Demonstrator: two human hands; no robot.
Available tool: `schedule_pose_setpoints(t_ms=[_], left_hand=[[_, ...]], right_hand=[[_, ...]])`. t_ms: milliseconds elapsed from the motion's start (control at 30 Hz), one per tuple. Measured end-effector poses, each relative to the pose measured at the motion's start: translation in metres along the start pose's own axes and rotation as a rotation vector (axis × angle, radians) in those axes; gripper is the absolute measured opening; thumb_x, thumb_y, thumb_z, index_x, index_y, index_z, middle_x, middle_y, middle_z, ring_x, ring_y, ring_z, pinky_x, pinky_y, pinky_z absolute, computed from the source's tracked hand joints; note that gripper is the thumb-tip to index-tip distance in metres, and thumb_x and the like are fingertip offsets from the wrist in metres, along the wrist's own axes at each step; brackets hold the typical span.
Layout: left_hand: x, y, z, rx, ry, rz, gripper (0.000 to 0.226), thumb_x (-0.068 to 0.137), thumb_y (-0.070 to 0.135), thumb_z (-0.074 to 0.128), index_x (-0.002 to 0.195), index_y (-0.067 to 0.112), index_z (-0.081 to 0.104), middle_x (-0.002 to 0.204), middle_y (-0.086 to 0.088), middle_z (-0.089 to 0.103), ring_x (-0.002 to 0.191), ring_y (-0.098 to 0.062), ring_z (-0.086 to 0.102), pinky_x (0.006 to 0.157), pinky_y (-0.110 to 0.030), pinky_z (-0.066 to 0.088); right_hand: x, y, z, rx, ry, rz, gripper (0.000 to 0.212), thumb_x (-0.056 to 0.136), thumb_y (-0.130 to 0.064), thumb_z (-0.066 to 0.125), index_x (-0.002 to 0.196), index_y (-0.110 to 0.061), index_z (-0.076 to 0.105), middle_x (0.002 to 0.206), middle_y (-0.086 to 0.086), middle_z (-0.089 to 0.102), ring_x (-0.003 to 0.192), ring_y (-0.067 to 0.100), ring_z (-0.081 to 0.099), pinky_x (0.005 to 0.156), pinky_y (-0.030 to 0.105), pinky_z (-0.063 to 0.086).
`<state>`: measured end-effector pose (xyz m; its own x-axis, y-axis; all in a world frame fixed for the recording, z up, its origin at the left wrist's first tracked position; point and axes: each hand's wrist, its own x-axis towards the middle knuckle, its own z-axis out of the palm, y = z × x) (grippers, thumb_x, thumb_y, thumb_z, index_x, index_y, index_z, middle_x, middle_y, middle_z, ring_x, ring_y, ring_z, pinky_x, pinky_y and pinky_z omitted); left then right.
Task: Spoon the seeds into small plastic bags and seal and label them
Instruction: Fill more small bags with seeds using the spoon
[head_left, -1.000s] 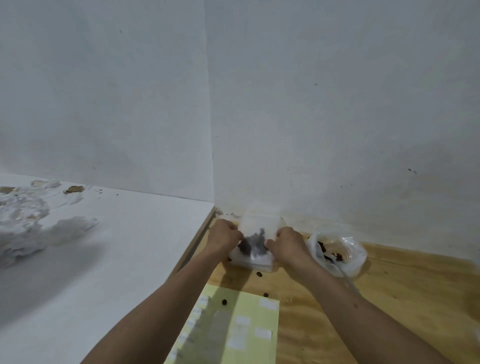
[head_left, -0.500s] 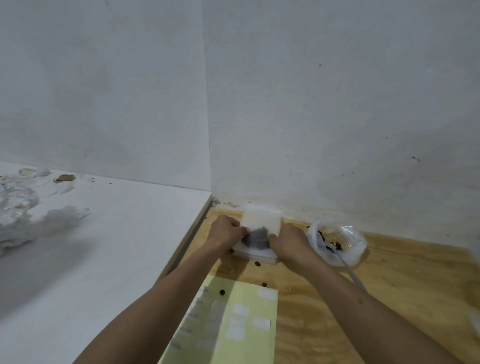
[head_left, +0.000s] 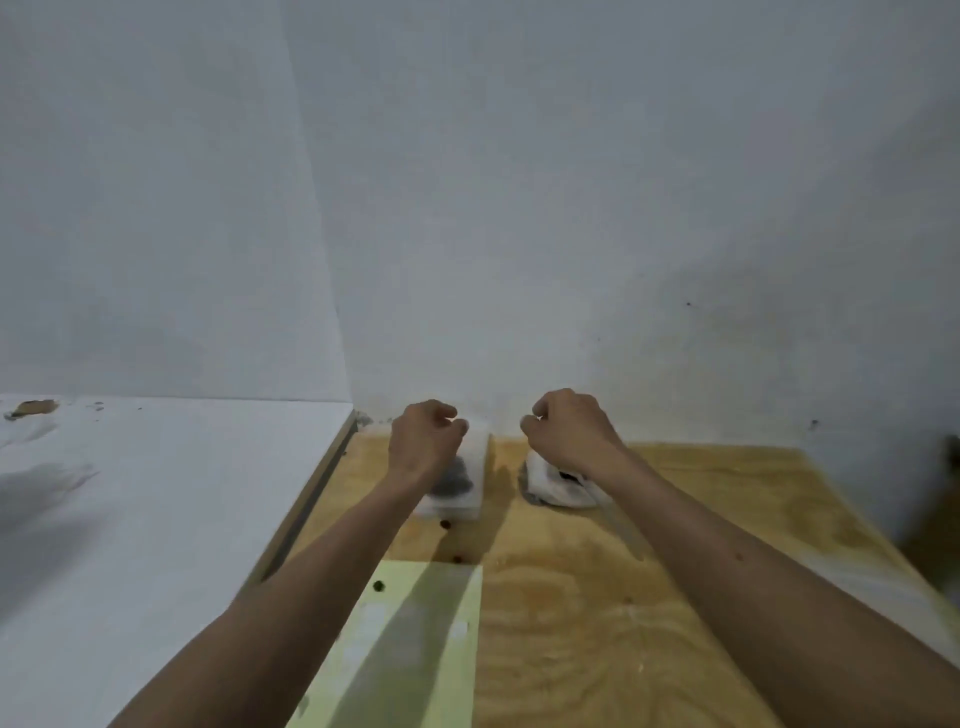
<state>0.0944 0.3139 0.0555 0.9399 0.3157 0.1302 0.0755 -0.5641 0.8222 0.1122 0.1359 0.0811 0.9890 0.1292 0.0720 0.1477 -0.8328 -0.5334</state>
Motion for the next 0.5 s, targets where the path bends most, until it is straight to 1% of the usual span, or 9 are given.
schedule_pose_setpoints(t_ms=[100, 133, 200, 233, 267, 333, 400, 467, 500], left_hand=[[-0.019, 0.039, 0.031, -0.064, -0.055, 0.11, 0.031, 0.094, 0.023, 0.069, 0.12, 0.008, 0.073, 0.112, -0.01, 0.073, 0.103, -0.02, 0.066, 0.088, -0.027, 0.048], [-0.025, 0.051, 0.044, -0.089, -0.085, 0.139, 0.03, 0.094, 0.023, 0.068, 0.12, 0.009, 0.073, 0.11, -0.008, 0.073, 0.098, -0.017, 0.065, 0.084, -0.025, 0.048], [-0.041, 0.076, 0.072, -0.12, -0.153, 0.2, 0.028, 0.094, 0.023, 0.068, 0.119, 0.011, 0.073, 0.106, -0.004, 0.072, 0.089, -0.013, 0.063, 0.073, -0.019, 0.046], [-0.051, 0.09, 0.085, -0.126, -0.187, 0.238, 0.027, 0.094, 0.023, 0.067, 0.118, 0.012, 0.074, 0.103, -0.002, 0.071, 0.087, -0.012, 0.063, 0.071, -0.017, 0.044], [-0.061, 0.1, 0.1, -0.126, -0.224, 0.276, 0.026, 0.094, 0.023, 0.067, 0.117, 0.012, 0.074, 0.101, 0.0, 0.071, 0.088, -0.012, 0.063, 0.07, -0.015, 0.042], [-0.082, 0.119, 0.131, -0.08, -0.31, 0.355, 0.026, 0.094, 0.022, 0.066, 0.117, 0.011, 0.073, 0.102, -0.001, 0.071, 0.091, -0.014, 0.065, 0.071, -0.015, 0.041], [-0.104, 0.132, 0.163, 0.001, -0.432, 0.374, 0.03, 0.094, 0.024, 0.067, 0.121, 0.01, 0.071, 0.108, -0.005, 0.072, 0.097, -0.017, 0.065, 0.077, -0.02, 0.041], [-0.123, 0.134, 0.196, 0.079, -0.559, 0.319, 0.027, 0.092, 0.027, 0.068, 0.115, 0.012, 0.069, 0.109, -0.004, 0.069, 0.098, -0.02, 0.064, 0.08, -0.024, 0.041], [-0.132, 0.134, 0.21, 0.111, -0.606, 0.269, 0.014, 0.092, 0.026, 0.069, 0.101, 0.015, 0.066, 0.1, -0.001, 0.064, 0.088, -0.018, 0.061, 0.08, -0.027, 0.04]], right_hand=[[-0.011, 0.033, -0.041, -0.039, 0.105, 0.066, 0.032, 0.09, -0.027, 0.054, 0.068, -0.004, 0.055, 0.065, 0.007, 0.055, 0.063, 0.029, 0.054, 0.057, 0.031, 0.039], [-0.017, 0.045, -0.055, -0.062, 0.131, 0.098, 0.03, 0.091, -0.028, 0.054, 0.072, -0.005, 0.061, 0.072, 0.008, 0.063, 0.069, 0.031, 0.06, 0.06, 0.032, 0.045], [-0.031, 0.075, -0.081, -0.111, 0.186, 0.181, 0.031, 0.092, -0.03, 0.056, 0.096, -0.004, 0.073, 0.094, 0.012, 0.074, 0.085, 0.033, 0.068, 0.074, 0.037, 0.056], [-0.04, 0.092, -0.092, -0.136, 0.203, 0.226, 0.034, 0.093, -0.031, 0.057, 0.104, -0.004, 0.074, 0.101, 0.013, 0.074, 0.088, 0.033, 0.069, 0.079, 0.04, 0.058], [-0.049, 0.111, -0.102, -0.16, 0.201, 0.272, 0.033, 0.093, -0.031, 0.058, 0.105, -0.004, 0.073, 0.1, 0.013, 0.074, 0.087, 0.033, 0.069, 0.078, 0.04, 0.058], [-0.072, 0.149, -0.117, -0.213, 0.156, 0.378, 0.022, 0.091, -0.028, 0.059, 0.082, -0.01, 0.067, 0.08, 0.011, 0.065, 0.071, 0.029, 0.063, 0.061, 0.032, 0.051], [-0.094, 0.185, -0.125, -0.229, 0.115, 0.494, 0.032, 0.089, -0.023, 0.059, 0.062, -0.014, 0.044, 0.06, 0.005, 0.043, 0.051, 0.022, 0.043, 0.048, 0.025, 0.032], [-0.117, 0.214, -0.127, -0.262, 0.059, 0.568, 0.041, 0.093, -0.02, 0.058, 0.06, -0.015, 0.033, 0.056, 0.001, 0.031, 0.045, 0.018, 0.029, 0.047, 0.024, 0.023], [-0.128, 0.227, -0.125, -0.28, 0.033, 0.596, 0.042, 0.095, -0.021, 0.056, 0.062, -0.016, 0.032, 0.058, 0.001, 0.03, 0.046, 0.017, 0.027, 0.047, 0.025, 0.023]])
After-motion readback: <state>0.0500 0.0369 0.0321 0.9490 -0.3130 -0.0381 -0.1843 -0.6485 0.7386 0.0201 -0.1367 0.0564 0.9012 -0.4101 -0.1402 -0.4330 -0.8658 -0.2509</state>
